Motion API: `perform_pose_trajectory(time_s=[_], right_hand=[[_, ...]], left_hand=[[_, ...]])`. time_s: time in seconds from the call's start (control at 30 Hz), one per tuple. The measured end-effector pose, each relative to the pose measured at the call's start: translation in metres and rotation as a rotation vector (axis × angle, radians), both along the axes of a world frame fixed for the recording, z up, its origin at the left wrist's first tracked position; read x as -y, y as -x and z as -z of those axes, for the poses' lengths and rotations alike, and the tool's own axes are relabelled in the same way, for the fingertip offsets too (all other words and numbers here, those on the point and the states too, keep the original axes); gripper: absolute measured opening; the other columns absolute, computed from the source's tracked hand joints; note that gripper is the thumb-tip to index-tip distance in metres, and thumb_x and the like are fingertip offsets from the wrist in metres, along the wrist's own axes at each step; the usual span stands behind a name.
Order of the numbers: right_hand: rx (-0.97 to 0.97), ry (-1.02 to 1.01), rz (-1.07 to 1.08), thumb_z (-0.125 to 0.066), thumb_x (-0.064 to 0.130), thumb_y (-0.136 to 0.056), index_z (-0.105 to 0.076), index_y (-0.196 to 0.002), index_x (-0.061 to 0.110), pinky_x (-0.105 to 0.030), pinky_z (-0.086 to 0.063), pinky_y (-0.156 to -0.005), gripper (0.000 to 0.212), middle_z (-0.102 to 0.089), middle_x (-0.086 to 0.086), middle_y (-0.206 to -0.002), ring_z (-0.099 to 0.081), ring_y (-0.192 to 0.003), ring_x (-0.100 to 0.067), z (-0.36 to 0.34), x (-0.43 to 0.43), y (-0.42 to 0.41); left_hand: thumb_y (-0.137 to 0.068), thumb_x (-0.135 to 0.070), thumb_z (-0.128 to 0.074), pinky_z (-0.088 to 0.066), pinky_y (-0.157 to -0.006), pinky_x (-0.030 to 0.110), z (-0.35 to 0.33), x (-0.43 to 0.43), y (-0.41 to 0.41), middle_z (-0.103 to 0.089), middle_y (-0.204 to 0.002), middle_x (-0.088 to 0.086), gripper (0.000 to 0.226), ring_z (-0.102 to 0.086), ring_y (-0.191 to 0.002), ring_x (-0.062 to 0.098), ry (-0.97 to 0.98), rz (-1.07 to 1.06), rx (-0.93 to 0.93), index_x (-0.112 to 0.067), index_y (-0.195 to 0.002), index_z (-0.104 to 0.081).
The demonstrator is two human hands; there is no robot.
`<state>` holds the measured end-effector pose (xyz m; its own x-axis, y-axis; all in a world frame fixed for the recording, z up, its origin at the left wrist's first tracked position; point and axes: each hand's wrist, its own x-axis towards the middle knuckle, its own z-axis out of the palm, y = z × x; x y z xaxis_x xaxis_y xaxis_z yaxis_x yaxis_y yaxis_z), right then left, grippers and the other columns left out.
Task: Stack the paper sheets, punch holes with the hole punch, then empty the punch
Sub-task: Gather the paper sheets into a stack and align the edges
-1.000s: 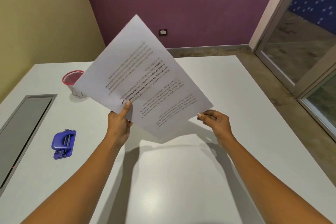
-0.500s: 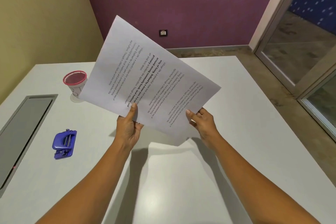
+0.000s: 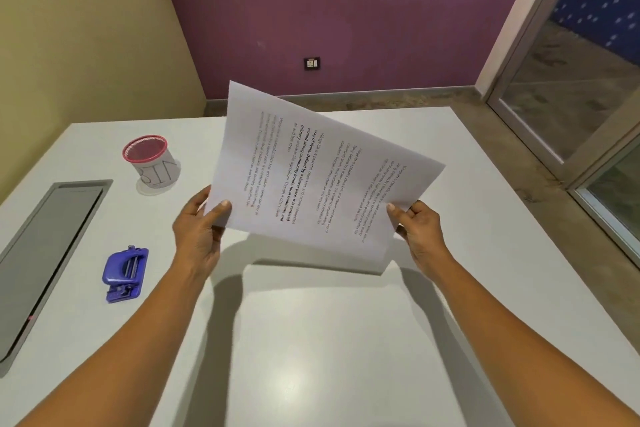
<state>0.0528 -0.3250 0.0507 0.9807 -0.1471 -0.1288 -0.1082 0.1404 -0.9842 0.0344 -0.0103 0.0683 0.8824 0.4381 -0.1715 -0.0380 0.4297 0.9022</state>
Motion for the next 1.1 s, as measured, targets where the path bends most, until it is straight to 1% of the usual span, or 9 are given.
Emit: perform_pose_trajectory(time_s=[0.1, 0.23, 0.37, 0.5, 0.63, 0.87, 0.97, 1.03, 1.1], right_hand=[[0.026, 0.005, -0.022, -0.062, 0.006, -0.085, -0.066, -0.090, 0.019, -0.021, -0.058, -0.071, 0.015, -0.073, 0.011, -0.086, -0.071, -0.077, -0.004, -0.001, 0.011, 0.000], [0.040, 0.050, -0.066, -0.064, 0.008, -0.084, -0.068, -0.088, 0.024, -0.015, -0.056, -0.069, 0.017, -0.075, 0.015, -0.082, -0.071, -0.078, -0.003, -0.005, 0.013, 0.001], [0.028, 0.058, -0.077, -0.064, 0.005, -0.083, -0.067, -0.088, 0.023, -0.010, -0.054, -0.063, 0.019, -0.072, 0.011, -0.086, -0.070, -0.073, 0.002, -0.002, 0.008, 0.003], [0.015, 0.064, -0.098, -0.063, 0.004, -0.084, -0.066, -0.091, 0.020, -0.011, -0.054, -0.062, 0.018, -0.070, 0.007, -0.089, -0.070, -0.071, 0.002, 0.005, 0.006, 0.007], [0.015, 0.051, -0.084, -0.062, 0.001, -0.084, -0.065, -0.098, 0.014, -0.009, -0.052, -0.061, 0.020, -0.069, 0.005, -0.091, -0.069, -0.071, 0.004, 0.007, 0.006, 0.007], [-0.026, 0.096, -0.091, -0.066, 0.004, -0.082, -0.062, -0.107, 0.016, -0.011, -0.054, -0.062, 0.029, -0.068, 0.007, -0.092, -0.069, -0.072, 0.004, 0.013, 0.007, 0.007], [-0.040, 0.117, -0.071, -0.065, 0.006, -0.083, -0.063, -0.101, 0.019, -0.014, -0.054, -0.064, 0.023, -0.068, 0.005, -0.092, -0.068, -0.075, 0.000, 0.014, 0.005, 0.005], [-0.043, 0.129, -0.053, -0.065, 0.008, -0.083, -0.063, -0.098, 0.019, -0.020, -0.053, -0.072, 0.019, -0.067, 0.003, -0.093, -0.065, -0.081, -0.006, 0.013, 0.004, 0.004], [-0.037, 0.111, -0.035, -0.066, 0.008, -0.083, -0.064, -0.095, 0.021, -0.017, -0.053, -0.070, 0.017, -0.068, 0.006, -0.091, -0.065, -0.081, -0.004, 0.011, 0.003, 0.002]], left_hand=[[-0.079, 0.011, -0.061, -0.055, -0.058, 0.016, 0.001, -0.016, 0.000, -0.075, -0.076, -0.009, 0.034, -0.070, -0.070, 0.006, -0.248, 0.161, -0.058, -0.016, -0.100, -0.060], [-0.073, 0.009, -0.068, -0.053, -0.072, 0.025, 0.002, -0.014, -0.005, -0.067, -0.104, 0.006, 0.042, -0.066, -0.086, 0.018, -0.475, 0.365, -0.144, -0.008, -0.110, -0.061], [-0.074, 0.007, -0.068, -0.049, -0.084, 0.036, 0.007, -0.006, -0.005, -0.065, -0.108, 0.008, 0.035, -0.064, -0.091, 0.022, -0.445, 0.381, -0.141, -0.006, -0.106, -0.062], [-0.074, 0.008, -0.067, -0.048, -0.086, 0.036, 0.021, -0.002, 0.004, -0.067, -0.102, 0.005, 0.034, -0.064, -0.086, 0.013, -0.436, 0.361, -0.149, -0.008, -0.103, -0.063], [-0.074, 0.008, -0.067, -0.047, -0.086, 0.036, 0.029, -0.004, 0.008, -0.067, -0.102, 0.004, 0.035, -0.064, -0.089, 0.019, -0.410, 0.303, -0.132, -0.007, -0.105, -0.062], [-0.071, 0.003, -0.073, -0.052, -0.062, 0.014, 0.036, -0.008, 0.010, -0.072, -0.088, -0.006, 0.024, -0.069, -0.074, 0.003, -0.420, 0.302, -0.168, -0.012, -0.089, -0.069], [-0.074, 0.001, -0.070, -0.052, -0.067, 0.017, 0.035, -0.006, 0.011, -0.074, -0.076, -0.016, 0.021, -0.069, -0.075, 0.002, -0.423, 0.308, -0.157, -0.016, -0.085, -0.069], [-0.075, 0.000, -0.070, -0.051, -0.072, 0.022, 0.033, -0.005, 0.010, -0.074, -0.077, -0.017, 0.022, -0.068, -0.080, 0.006, -0.430, 0.312, -0.142, -0.020, -0.084, -0.070], [-0.075, -0.001, -0.070, -0.051, -0.075, 0.025, 0.030, -0.005, 0.010, -0.075, -0.078, -0.017, 0.022, -0.067, -0.084, 0.011, -0.427, 0.309, -0.130, -0.021, -0.084, -0.070]])
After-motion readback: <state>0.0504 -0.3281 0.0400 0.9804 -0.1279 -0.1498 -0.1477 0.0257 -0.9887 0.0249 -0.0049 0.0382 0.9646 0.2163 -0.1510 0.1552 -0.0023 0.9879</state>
